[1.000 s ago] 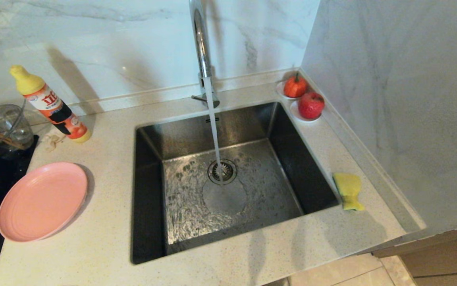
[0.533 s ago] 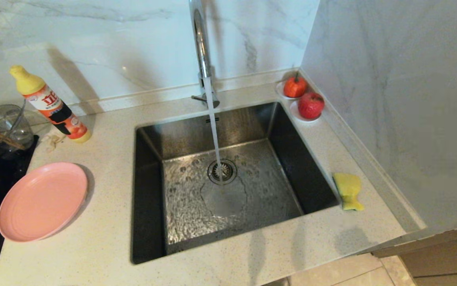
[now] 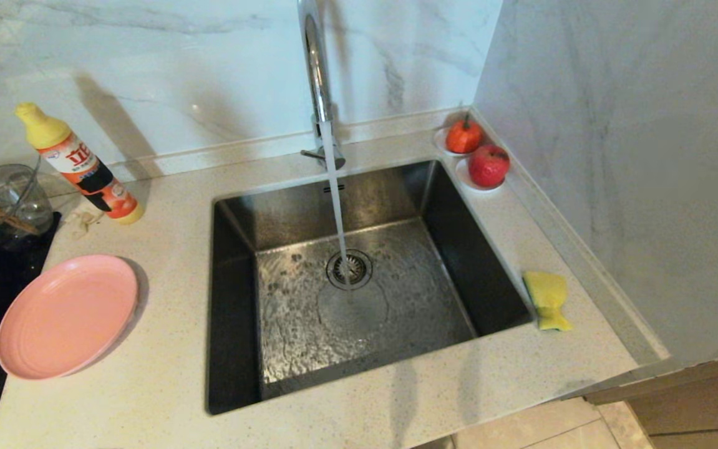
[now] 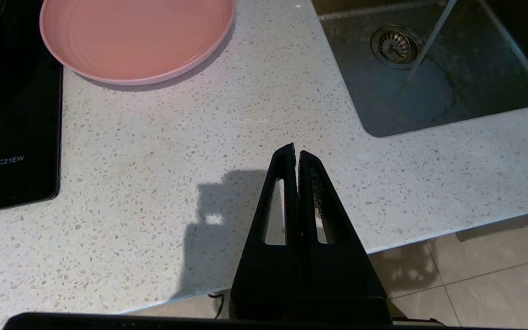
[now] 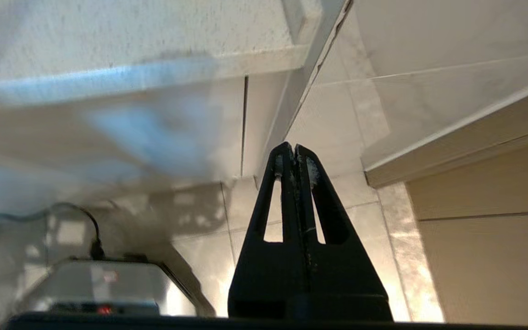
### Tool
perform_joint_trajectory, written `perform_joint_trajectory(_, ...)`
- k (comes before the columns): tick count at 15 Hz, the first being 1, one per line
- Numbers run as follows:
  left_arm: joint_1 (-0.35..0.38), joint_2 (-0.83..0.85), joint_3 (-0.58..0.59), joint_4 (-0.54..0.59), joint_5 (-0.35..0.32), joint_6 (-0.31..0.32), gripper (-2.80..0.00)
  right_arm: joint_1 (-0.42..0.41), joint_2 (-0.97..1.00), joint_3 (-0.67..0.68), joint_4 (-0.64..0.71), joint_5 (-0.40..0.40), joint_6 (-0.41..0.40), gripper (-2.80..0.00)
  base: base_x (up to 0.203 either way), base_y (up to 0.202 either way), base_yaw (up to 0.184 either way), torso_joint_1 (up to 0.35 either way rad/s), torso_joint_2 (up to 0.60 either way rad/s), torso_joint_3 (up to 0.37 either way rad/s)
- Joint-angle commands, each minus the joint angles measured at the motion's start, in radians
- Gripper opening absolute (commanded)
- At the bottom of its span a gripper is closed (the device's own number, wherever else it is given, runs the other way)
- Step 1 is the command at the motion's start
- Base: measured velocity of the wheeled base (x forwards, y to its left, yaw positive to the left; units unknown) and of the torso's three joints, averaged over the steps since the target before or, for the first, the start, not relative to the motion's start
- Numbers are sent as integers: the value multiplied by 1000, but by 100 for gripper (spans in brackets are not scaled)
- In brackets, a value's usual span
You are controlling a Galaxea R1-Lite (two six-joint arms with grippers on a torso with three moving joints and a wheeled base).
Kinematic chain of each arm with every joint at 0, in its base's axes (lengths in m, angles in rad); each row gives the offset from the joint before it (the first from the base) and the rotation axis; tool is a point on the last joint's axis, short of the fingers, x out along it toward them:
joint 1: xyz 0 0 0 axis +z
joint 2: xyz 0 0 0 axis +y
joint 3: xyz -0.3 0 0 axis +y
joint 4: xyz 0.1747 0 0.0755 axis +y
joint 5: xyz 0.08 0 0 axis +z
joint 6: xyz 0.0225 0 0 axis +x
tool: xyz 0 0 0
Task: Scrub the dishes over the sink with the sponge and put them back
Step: Turn off the faucet
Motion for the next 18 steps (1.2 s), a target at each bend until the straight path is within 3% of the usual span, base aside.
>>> perform_joint_trajectory(1,0,-2,0,0,0,0,-280,3,12,2,9,0,-3,-280,0,0,0,0,0,0)
perform_joint_trajectory(4,-1,-3,0,0,0,0,-280,-3,5,2,57,-1,5,-280,0,0,0,0,0,0)
perform_joint_trajectory(18,-1,-3,0,0,0,0,-280,1,-1,2,56,1,-4,-280,0,0,0,0,0,0)
